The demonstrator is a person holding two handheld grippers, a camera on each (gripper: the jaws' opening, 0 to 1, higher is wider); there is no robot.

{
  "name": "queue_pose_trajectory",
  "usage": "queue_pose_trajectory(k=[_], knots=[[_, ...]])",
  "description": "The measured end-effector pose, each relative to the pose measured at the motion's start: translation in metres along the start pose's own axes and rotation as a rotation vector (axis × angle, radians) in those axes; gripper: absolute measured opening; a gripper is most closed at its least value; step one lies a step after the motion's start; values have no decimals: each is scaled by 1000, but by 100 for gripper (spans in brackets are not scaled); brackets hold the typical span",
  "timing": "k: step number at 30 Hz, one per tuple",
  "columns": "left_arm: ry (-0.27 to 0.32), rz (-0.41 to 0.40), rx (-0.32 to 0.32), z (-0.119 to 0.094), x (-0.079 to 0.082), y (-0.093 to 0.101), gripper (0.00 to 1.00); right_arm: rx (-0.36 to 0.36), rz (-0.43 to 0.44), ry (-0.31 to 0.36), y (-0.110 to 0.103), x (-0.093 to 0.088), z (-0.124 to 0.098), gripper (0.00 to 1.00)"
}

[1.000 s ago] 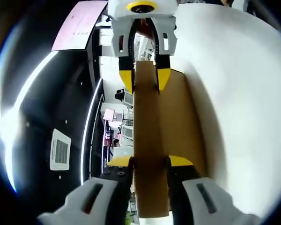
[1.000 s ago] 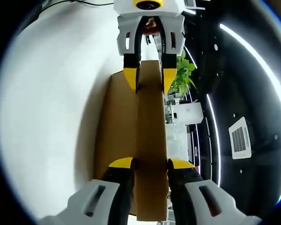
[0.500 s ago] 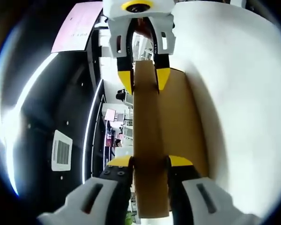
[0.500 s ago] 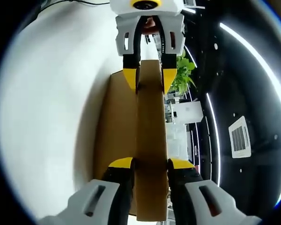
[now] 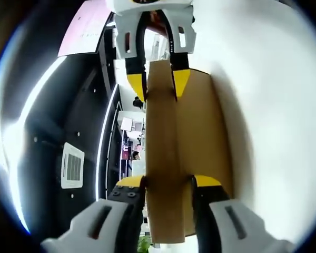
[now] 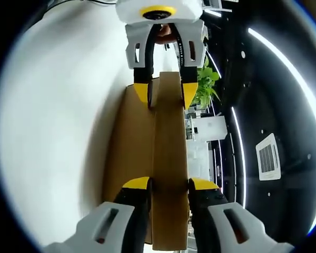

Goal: Operate the shoe box by opening the lid, removing the specified soft item, and placing it in the target area until the item is outside and the box remains undamaged.

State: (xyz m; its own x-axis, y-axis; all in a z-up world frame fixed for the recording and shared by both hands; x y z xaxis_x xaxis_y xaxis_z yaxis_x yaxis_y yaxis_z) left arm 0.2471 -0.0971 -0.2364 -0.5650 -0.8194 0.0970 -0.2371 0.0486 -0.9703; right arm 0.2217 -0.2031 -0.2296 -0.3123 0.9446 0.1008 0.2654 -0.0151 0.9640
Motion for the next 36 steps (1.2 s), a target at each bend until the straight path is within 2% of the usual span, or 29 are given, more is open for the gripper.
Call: queue_pose_trajectory(k=[4, 27, 36], knots=[[9, 3, -2, -2, 2, -2, 29, 1, 0, 5, -4, -1, 0, 27], [29, -29, -35, -2, 3, -15, 28, -37, 25, 44, 11, 2, 3, 27], [36, -60, -21, -2, 2, -18, 28, -46, 25, 43, 13, -3, 6, 27]])
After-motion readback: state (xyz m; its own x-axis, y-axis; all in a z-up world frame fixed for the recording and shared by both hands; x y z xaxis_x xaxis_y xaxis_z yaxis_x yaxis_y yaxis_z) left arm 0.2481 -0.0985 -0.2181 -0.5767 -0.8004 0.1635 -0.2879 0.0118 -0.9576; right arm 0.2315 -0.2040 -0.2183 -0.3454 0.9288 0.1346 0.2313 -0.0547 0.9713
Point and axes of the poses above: the point that each gripper's makers call its tool centre point, and the gripper's own axes: z roughly forward along the fingers, y roughly to its right, x roughly out of its top, the point moved 1 cm from there along -z, roughly backward along the fingers, and after that the axes turned 2 degrees about y, right-handed, at the moved point
